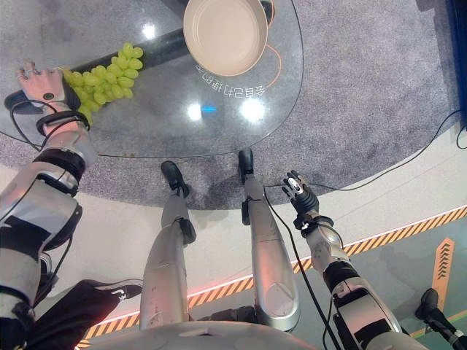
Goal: Pick up fruits into the plate
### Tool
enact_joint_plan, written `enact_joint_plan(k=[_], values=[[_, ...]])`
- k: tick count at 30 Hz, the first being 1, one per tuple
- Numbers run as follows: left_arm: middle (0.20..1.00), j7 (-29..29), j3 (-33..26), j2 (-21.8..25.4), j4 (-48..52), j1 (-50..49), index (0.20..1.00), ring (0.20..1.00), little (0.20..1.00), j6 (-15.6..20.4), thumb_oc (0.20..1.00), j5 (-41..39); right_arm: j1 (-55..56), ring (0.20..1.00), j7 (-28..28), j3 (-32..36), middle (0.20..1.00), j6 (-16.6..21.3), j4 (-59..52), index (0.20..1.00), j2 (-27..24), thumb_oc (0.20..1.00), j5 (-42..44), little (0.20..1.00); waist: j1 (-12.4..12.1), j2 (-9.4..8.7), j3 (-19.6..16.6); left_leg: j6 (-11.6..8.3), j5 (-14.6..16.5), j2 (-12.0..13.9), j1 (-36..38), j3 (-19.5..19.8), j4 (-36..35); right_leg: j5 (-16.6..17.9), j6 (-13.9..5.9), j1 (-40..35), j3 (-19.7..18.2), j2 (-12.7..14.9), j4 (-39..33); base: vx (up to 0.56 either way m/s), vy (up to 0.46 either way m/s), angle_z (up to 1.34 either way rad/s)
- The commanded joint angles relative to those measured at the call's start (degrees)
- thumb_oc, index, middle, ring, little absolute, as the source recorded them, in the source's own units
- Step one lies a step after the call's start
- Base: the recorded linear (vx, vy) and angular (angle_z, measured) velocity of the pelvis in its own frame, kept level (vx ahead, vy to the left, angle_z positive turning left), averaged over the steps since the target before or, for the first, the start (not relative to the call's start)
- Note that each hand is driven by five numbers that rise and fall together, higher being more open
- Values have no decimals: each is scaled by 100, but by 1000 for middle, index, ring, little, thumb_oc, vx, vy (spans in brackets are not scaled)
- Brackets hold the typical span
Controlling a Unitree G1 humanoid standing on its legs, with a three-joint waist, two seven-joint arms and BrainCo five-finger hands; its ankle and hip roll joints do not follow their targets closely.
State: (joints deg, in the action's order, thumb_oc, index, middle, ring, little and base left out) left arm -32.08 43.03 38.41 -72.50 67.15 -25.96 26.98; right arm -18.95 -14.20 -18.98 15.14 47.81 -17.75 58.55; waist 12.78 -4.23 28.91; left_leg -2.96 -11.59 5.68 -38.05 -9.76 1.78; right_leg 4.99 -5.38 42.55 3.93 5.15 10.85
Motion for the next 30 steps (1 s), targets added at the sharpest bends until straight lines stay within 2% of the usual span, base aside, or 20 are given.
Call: enact_joint_plan(k=[1, 13, 16, 22, 27, 30], values=[[1000, 42, -112, -31, -38, 57, 1000, 1000, 1000, 109, 1000, 105, 207, 1000, 28, -67, 1000, 159, -273, 1000, 62, 1000, 134, 1000, -18, -213, 89, -125, 673, -273, 147, -23, 398, 164, 153, -75, -30, -548, -66, 0, 0, 0], [1000, 128, -93, -158, 29, -4, 1000, 1000, 1000, 346, 1000, -346, 218, 1000, 75, -79, 1000, 171, -310, 1000, 96, 1000, 137, 1000, -10, -198, 89, -133, 649, -273, 188, -35, 343, 176, 145, -104, -40, -552, -98, 0, 0, 0], [1000, 93, -181, -221, 80, -59, 1000, 1000, 1000, 644, 1000, -1008, 222, 1000, 106, -103, 1000, 191, -334, 1000, 115, 1000, 150, 1000, -8, -195, 89, -134, 640, -262, 192, -46, 313, 177, 145, -94, -44, -554, -111, 0, 0, 0], [1000, 117, -521, -296, 303, -187, 1000, 1000, 1000, 1014, 1000, -2204, 296, 1000, 174, -96, 1000, 200, -452, 1000, 145, 1000, 116, 1000, -19, -150, 89, -120, 627, -289, 224, -40, 276, 153, 161, -116, -57, -573, -112, 0, 0, 0], [1000, 108, -747, -338, 393, -408, 1000, 1000, 1000, 1295, 1000, -2472, 352, 1000, 271, -75, 1000, 182, -558, 1000, 130, 1000, 74, 1000, -39, -81, 89, -128, 612, -297, 254, -30, 287, 128, 164, -139, -61, -550, -81, 2, 10, -2], [1000, -89, -850, -312, 589, -519, 1000, 1000, 1000, 1319, 1000, -2428, 407, 1000, 277, -31, 1000, 183, -593, 1000, 100, 1000, 73, 1000, -60, -30, 89, -135, 601, -298, 305, -50, 255, 110, 168, -180, -61, -536, -94, 4, 20, -5]])
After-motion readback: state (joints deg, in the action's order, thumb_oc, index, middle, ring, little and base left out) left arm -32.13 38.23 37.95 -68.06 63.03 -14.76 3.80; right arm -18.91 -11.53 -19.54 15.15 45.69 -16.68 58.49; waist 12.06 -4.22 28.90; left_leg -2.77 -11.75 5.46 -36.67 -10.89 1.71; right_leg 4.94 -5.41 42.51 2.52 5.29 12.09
